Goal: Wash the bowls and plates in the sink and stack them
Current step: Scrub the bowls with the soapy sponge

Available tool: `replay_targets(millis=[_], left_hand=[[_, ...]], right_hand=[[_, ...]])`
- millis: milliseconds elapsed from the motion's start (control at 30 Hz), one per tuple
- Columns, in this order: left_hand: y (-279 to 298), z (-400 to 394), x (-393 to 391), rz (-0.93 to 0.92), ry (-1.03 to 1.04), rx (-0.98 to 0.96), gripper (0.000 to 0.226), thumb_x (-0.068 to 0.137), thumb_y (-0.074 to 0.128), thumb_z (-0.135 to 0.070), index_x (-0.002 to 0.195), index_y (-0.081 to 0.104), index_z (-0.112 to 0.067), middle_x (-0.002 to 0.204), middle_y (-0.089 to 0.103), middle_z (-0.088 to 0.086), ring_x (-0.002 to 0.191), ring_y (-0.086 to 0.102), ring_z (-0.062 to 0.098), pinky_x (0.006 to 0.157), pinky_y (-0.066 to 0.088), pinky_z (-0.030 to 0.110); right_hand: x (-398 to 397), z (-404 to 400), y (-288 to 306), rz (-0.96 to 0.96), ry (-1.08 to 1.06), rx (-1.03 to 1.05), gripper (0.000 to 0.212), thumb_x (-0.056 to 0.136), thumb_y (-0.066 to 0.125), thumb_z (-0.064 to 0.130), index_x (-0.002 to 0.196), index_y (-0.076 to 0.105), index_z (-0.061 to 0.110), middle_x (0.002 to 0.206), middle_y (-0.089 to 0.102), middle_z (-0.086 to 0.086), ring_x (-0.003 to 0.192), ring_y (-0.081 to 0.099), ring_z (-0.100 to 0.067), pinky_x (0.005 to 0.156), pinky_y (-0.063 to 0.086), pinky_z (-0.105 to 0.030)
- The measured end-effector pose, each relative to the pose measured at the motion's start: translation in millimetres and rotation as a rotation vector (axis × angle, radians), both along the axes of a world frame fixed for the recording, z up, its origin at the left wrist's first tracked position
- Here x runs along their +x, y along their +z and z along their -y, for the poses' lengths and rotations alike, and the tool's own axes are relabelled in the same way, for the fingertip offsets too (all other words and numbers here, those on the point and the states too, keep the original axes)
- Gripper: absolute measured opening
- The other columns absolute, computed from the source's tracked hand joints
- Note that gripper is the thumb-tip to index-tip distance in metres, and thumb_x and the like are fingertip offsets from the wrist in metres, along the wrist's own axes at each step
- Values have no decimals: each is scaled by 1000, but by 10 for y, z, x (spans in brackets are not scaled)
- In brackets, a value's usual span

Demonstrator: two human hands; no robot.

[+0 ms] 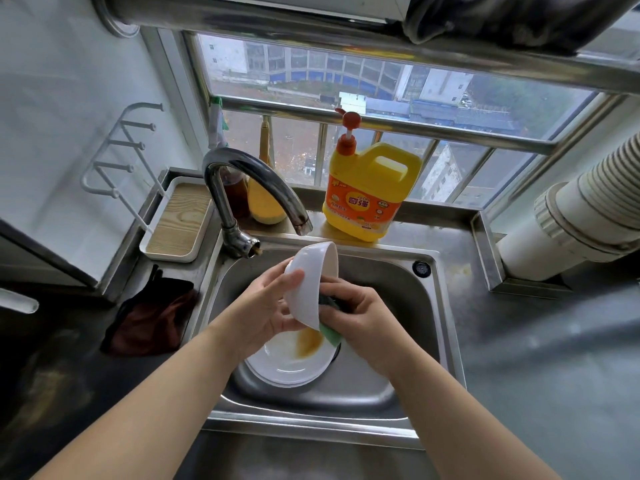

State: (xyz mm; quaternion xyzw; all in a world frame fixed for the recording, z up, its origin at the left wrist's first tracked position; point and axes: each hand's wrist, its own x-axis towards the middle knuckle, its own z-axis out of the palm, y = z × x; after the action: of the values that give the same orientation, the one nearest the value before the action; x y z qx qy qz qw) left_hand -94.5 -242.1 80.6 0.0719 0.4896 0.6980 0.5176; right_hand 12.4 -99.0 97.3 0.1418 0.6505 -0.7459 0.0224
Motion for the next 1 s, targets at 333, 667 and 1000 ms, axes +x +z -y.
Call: replay_targets(millis=[333,667,1000], left_hand=[[3,-15,43,-104,-73,-197,85,60,73,-68,134,46,-36,124,59,17,102,67,34,81,58,45],[-8,-34,23,-127,36,-65,89,51,89,-48,129,57,-22,115,65,16,103,66,30,78,56,41],[62,-40,-28,-117,-83,-281,72,67,62,-68,124,55,-25,104,71,14,90,71,30,74,60,39]], right_hand=[[-17,-39,-47,123,-154,-148,23,89,61,5,102,71,22,104,72,-9,97,67,-22,89,54,-38],[6,-23,41,43,-82,-122,22,90,59,4,108,70,12,106,71,-13,98,66,-25,93,52,-40],[-30,-35,-16,108,-90,0,26,86,65,4,103,71,22,106,72,-7,101,67,-20,93,53,-37]])
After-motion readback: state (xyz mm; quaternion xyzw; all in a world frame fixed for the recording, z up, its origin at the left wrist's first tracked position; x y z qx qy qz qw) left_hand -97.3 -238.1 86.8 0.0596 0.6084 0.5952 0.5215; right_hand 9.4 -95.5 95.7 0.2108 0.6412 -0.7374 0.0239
